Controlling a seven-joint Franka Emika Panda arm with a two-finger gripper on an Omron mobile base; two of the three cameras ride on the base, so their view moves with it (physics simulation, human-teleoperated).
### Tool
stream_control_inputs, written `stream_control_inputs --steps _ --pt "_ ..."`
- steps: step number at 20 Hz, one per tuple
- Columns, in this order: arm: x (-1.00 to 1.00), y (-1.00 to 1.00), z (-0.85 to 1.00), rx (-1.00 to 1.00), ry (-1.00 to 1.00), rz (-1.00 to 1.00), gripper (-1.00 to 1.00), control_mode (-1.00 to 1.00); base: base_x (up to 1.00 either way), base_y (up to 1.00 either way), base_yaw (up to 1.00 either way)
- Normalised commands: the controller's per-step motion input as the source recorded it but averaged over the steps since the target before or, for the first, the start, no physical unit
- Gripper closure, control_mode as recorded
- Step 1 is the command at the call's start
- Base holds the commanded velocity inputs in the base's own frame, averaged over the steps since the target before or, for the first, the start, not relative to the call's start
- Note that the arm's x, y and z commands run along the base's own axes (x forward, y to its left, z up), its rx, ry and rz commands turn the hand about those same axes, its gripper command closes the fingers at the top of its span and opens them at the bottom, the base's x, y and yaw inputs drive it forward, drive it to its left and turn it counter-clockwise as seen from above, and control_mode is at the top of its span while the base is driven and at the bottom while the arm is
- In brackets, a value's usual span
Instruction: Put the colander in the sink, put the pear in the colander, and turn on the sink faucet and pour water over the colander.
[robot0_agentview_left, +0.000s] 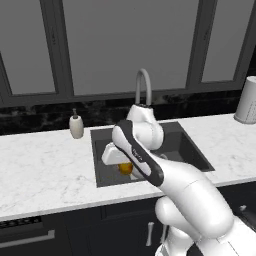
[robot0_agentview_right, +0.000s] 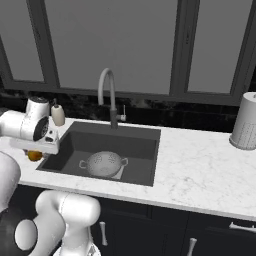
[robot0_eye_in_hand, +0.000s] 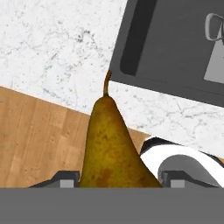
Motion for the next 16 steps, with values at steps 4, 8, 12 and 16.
stream_control_inputs --steps 4,8,12,16 --pt "-0.06 -1.0 0.14 0.15 -0.23 0.0 1.0 -1.0 0.0 0.0 0.0" --pt "-0.01 -1.0 0.08 0.13 -0.3 0.0 1.0 -1.0 0.0 0.0 0.0" --pt "-0.19 -0.82 -0.05 0.02 -0.43 0.01 1.0 -1.0 0.0 0.0 0.0" --pt "0.11 -0.76 0.1 0.07 -0.15 0.0 1.0 -1.0 0.0 0.0 0.0"
